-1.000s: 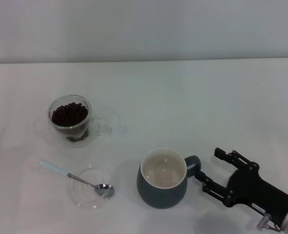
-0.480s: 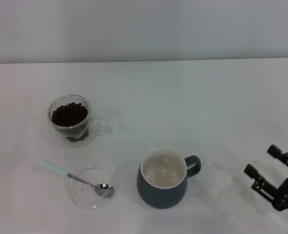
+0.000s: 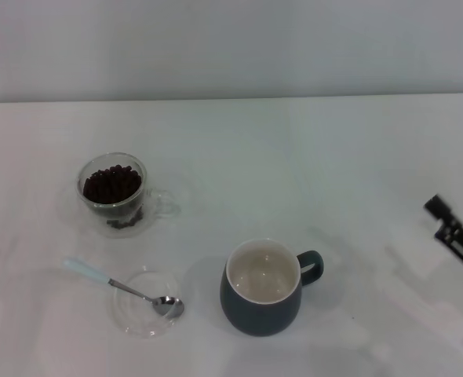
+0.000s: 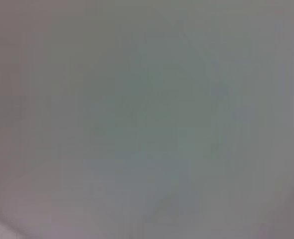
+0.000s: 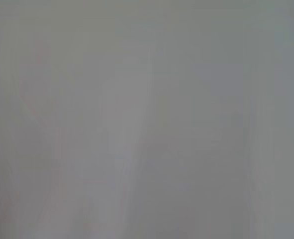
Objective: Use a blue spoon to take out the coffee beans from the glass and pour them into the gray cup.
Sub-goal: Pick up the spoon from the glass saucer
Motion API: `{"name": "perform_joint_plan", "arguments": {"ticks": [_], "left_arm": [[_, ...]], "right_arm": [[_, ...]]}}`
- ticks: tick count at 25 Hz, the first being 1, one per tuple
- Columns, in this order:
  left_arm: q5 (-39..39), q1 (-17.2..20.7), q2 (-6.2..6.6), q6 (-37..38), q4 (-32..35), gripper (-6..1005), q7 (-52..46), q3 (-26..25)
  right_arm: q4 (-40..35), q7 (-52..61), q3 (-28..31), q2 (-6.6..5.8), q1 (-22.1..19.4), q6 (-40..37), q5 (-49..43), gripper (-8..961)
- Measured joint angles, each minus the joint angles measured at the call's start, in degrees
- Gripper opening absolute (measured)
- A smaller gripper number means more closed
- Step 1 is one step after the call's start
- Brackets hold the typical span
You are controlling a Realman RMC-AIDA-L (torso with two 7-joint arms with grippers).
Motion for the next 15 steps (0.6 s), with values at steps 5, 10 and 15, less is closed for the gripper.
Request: {"name": "perform_joint_plan", "arguments": {"ticks": [5,10,15], "left_arm": [[0.38,0.55,-0.08,0.94,-3.46,884,-10.71,3.11],[0.54,0.66,-0.08,0.60,-4.24,884,-19.58,7.75],[0.57,-1.05,0.02,-0.58,-4.58,884,-25.90,14.51]], "right_arm": [[0.03,-0.56,5.48,-0.99,0.60,-2.43,0.03,784],[0.05,-0.70,8.96,-1.89,0.95,-3.23,0.03,784],[0.05,-0.72,9.24,-2.63,1.60,-4.00,0.00,784]]}}
